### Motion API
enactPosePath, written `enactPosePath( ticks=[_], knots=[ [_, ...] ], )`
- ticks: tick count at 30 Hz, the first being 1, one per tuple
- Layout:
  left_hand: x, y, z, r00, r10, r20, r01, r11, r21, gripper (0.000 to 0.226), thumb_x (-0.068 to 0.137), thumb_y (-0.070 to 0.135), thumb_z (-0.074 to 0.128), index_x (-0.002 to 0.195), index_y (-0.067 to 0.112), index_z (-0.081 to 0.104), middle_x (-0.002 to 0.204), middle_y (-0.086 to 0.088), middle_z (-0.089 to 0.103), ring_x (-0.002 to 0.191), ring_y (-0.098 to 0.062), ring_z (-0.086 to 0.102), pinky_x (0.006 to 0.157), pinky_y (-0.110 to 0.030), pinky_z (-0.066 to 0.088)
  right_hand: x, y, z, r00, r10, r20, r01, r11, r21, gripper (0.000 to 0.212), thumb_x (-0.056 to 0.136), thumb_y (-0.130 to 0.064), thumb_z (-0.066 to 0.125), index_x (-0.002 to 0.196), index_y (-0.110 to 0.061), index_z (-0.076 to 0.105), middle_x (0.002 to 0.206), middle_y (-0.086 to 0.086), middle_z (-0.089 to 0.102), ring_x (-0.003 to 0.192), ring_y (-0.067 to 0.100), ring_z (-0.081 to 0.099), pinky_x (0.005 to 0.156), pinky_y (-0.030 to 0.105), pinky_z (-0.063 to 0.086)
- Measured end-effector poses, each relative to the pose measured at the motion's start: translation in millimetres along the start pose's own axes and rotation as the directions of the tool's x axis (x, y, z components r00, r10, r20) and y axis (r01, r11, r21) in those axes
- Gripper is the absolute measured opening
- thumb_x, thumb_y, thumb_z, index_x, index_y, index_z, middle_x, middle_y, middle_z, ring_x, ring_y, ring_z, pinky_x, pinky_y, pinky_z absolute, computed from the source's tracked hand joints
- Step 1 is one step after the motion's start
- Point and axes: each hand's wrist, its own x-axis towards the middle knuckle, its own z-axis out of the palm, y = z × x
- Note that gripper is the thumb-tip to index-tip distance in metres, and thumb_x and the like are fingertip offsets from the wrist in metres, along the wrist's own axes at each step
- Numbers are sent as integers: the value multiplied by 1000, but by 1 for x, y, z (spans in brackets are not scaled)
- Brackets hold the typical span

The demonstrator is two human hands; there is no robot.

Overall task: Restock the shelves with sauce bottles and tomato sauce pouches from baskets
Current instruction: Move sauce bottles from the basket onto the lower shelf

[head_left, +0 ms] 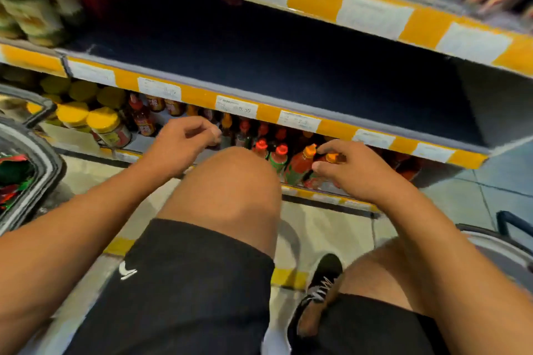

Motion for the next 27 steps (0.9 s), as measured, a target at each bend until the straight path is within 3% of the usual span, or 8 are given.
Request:
enactPosePath(
  ticks=[5, 9, 14, 18, 20, 27],
  knots=[
    [-15, 126, 9, 957, 274, 91, -272, 962, -37, 21, 99, 30, 62, 110, 19, 76, 107, 2, 77, 109, -15, 71, 100, -46, 55, -103, 45, -42, 924, 30, -382, 98, 945, 311, 33, 93, -33, 72, 126, -32, 67, 118, -18, 68, 106, -1, 65, 94, 30, 55],
    [-39, 211, 52, 858, 420, 296, -430, 902, -37, 24, 93, 33, 64, 114, 30, 75, 115, 12, 75, 114, -9, 69, 102, -42, 53, -182, 81, -51, 820, 94, -565, 159, 910, 383, 33, 93, -22, 73, 124, -34, 68, 120, -22, 68, 116, -2, 62, 100, 25, 50],
    [-78, 266, 139, 624, 541, 564, -677, 734, 44, 32, 96, 38, 66, 127, 41, 67, 128, 24, 65, 124, -1, 59, 105, -37, 50, -262, 124, -38, 729, 199, -655, 128, 901, 415, 39, 92, -21, 74, 127, -36, 67, 128, -20, 65, 124, 2, 59, 103, 28, 49],
    [-118, 281, 208, 420, 550, 722, -783, 622, -18, 38, 97, 33, 68, 134, 39, 62, 124, 29, 61, 114, 3, 58, 95, -19, 45, -319, 164, -21, 664, 318, -677, 60, 879, 472, 43, 90, -23, 76, 130, -36, 66, 132, -22, 63, 127, 1, 57, 105, 28, 48],
    [-138, 280, 237, 327, 531, 782, -806, 589, -63, 38, 98, 34, 67, 135, 39, 61, 125, 29, 59, 118, 10, 53, 96, -9, 38, -346, 184, -9, 645, 381, -663, 18, 859, 511, 43, 91, -24, 75, 131, -38, 65, 133, -23, 62, 128, 2, 57, 106, 27, 46],
    [-192, 271, 338, 50, 420, 906, -836, 514, -192, 30, 97, 39, 66, 127, 32, 64, 124, 15, 63, 118, -1, 55, 100, -21, 42, -410, 263, 38, 577, 617, -535, -236, 753, 614, 38, 92, -32, 75, 127, -43, 64, 126, -31, 60, 120, -11, 54, 102, 26, 47]
  ],
)
